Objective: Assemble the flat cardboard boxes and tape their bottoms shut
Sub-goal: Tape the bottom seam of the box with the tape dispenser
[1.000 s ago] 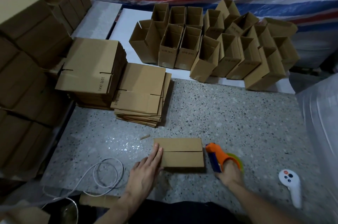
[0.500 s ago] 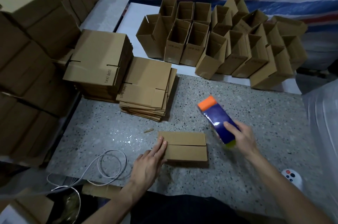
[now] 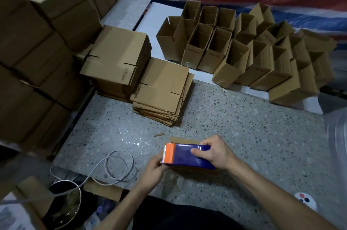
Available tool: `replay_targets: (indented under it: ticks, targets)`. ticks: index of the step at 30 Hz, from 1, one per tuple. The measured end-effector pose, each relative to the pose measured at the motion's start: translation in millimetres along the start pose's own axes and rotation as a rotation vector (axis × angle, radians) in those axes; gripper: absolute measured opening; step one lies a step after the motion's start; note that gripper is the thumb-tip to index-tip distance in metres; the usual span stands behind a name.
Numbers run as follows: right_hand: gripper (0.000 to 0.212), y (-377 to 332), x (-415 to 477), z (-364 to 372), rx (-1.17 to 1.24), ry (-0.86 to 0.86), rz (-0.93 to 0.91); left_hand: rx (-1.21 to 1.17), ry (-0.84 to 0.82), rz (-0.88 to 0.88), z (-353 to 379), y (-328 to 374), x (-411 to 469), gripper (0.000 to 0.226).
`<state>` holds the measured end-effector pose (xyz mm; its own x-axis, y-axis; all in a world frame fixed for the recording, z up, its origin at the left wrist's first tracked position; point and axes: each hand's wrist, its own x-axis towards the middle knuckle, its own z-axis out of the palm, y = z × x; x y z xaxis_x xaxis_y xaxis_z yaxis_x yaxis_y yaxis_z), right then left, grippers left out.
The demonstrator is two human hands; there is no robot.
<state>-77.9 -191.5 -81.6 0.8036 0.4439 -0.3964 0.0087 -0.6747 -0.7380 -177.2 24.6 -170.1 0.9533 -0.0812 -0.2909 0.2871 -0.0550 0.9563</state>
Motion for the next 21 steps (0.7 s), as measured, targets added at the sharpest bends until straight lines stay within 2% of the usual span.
replay_targets:
  ticks: [6,11,14,17,21]
  targets:
    - [0.038,-1.7,-2.6,-1.3,0.074,0.032,0.067,-0.518,0.151,-0.295,-0.8,7.9,2.5,0.043]
    - [0.033,-1.1,-4.4,1.3,0.094,0.027,0.071,-0.423,0.055,-0.289,-4.0,17.7,6.2,0.034]
    - [0.031,-3.5,-3.6,-0.3,0.091,0.017,0.088,-0.319,0.07,-0.243,-9.0,13.4,7.5,0.025]
    - [0.037,-11.2,1.6,0.9,0.036,-0.007,0.117,-0.209,0.163,-0.182,-9.8,10.6,11.0,0.027]
    - [0.038,-23.3,6.3,-0.1,-0.036,-0.05,0.13,-0.173,0.287,-0.201,-11.4,-3.9,8.2,0.029]
